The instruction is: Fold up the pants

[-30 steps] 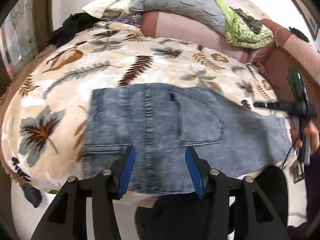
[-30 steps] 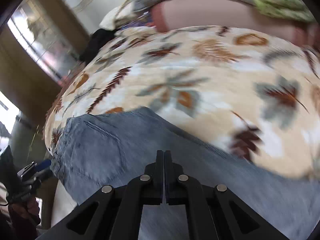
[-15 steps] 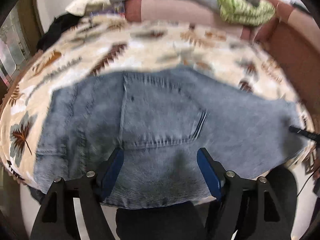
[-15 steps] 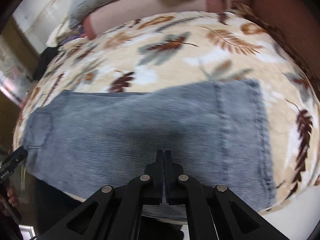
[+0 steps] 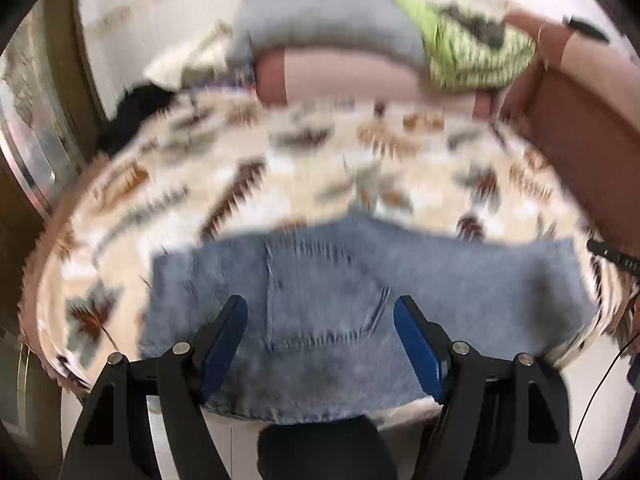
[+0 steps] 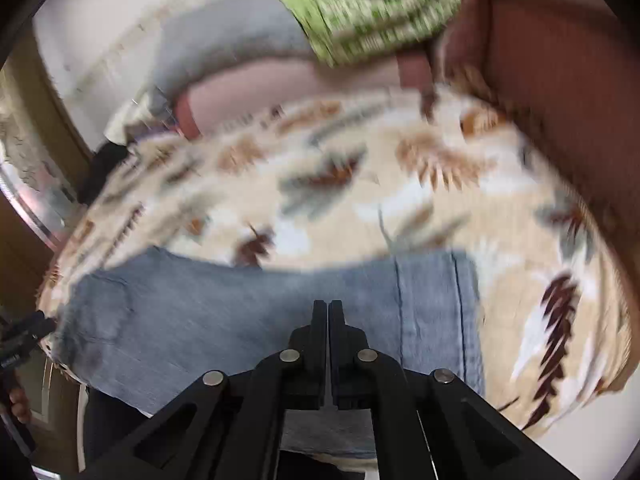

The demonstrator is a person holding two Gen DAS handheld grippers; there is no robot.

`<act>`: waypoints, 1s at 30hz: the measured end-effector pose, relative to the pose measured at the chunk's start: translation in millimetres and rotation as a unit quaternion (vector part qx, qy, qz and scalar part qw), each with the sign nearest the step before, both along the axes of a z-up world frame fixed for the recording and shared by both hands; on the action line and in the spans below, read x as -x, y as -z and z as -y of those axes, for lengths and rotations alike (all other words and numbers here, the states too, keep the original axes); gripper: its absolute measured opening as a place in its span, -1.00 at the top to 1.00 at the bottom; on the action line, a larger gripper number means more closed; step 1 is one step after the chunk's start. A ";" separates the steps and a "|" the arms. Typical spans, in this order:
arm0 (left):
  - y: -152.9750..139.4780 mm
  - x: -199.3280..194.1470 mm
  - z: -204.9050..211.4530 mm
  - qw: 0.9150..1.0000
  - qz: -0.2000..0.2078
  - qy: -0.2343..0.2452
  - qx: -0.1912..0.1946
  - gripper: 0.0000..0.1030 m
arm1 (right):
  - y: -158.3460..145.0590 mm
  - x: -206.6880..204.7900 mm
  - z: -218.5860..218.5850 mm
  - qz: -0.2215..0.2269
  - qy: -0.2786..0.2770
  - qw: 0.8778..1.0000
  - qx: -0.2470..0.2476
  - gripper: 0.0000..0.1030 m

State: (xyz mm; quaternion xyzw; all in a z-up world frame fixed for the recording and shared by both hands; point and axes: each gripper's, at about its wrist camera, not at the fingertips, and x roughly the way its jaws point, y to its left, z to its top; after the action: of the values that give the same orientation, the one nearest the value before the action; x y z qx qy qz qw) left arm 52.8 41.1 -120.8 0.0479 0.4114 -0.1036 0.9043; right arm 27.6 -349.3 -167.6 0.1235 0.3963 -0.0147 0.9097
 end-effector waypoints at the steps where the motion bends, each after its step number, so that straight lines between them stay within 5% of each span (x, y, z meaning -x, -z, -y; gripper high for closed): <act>1: -11.8 3.0 -2.9 1.000 0.015 -0.003 0.004 -0.51 | -9.3 -0.7 -4.9 0.012 0.000 1.000 0.003 0.95; 8: -77.9 9.9 -16.9 0.994 0.106 -0.038 0.015 -0.66 | -68.2 30.6 -30.8 0.107 -0.010 0.994 -0.006 0.91; 10: -89.8 14.7 -12.8 0.990 0.131 -0.046 0.006 -0.71 | -77.4 43.3 -35.9 0.122 -0.011 0.993 0.000 0.65; 12: -99.8 20.1 -9.2 0.987 0.155 -0.048 0.004 -0.75 | -83.8 58.5 -37.8 0.141 -0.008 0.990 0.008 -0.26; 13: -103.8 22.1 -7.5 0.986 0.162 -0.048 0.006 -0.81 | -86.4 68.3 -37.8 0.160 0.000 0.987 0.019 -0.35; 30: -108.7 24.8 22.1 0.982 0.165 -0.083 -0.031 -0.81 | -79.5 108.2 -8.0 0.164 0.033 0.985 0.034 -0.36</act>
State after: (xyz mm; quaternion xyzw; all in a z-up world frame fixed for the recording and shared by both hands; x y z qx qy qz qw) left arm 28.0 19.0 -12.1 0.0579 0.2621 -0.0061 0.9633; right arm -80.6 -341.3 -88.1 0.1061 0.2368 -0.0375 0.9650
